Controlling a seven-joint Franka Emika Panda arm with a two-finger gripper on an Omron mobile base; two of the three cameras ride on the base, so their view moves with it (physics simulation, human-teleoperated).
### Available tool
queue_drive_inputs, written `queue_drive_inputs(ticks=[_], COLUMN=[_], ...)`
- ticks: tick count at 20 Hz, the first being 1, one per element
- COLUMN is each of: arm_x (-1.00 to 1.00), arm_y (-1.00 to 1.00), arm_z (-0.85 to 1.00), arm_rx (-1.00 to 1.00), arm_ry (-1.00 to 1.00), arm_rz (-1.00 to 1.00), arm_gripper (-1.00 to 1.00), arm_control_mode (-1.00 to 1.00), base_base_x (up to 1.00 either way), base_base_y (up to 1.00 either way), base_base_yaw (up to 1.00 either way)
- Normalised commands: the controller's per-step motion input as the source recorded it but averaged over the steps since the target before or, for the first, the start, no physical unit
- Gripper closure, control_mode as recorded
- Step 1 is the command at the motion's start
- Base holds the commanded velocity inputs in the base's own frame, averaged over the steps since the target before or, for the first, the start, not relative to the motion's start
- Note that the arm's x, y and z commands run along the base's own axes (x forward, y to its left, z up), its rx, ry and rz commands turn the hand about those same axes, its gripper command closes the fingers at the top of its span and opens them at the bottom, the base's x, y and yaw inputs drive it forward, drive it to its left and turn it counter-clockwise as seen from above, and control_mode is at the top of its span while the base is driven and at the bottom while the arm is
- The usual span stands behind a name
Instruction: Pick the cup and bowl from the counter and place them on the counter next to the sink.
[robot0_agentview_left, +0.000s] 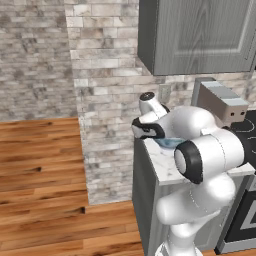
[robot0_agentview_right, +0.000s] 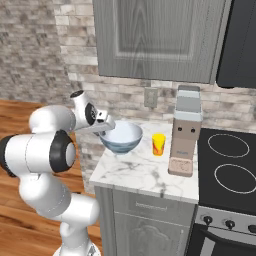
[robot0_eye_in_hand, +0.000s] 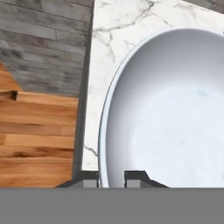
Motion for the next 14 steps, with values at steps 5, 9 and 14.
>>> queue_drive_inputs(ticks=[5, 9, 14], arm_x=[-0.48, -0.54, -0.11], arm_y=[0.0, 0.0, 0.0], arm_z=[0.28, 0.4, 0.45], arm_rx=[-0.04, 0.0, 0.0], arm_ry=[0.03, 0.04, 0.0], arm_rz=[-0.02, 0.0, 0.0], arm_gripper=[1.0, 1.0, 1.0], arm_control_mode=[-1.0, -1.0, -1.0], base_base_x=[0.0, 0.0, 0.0], base_base_y=[0.0, 0.0, 0.0], base_base_yaw=[0.0, 0.0, 0.0])
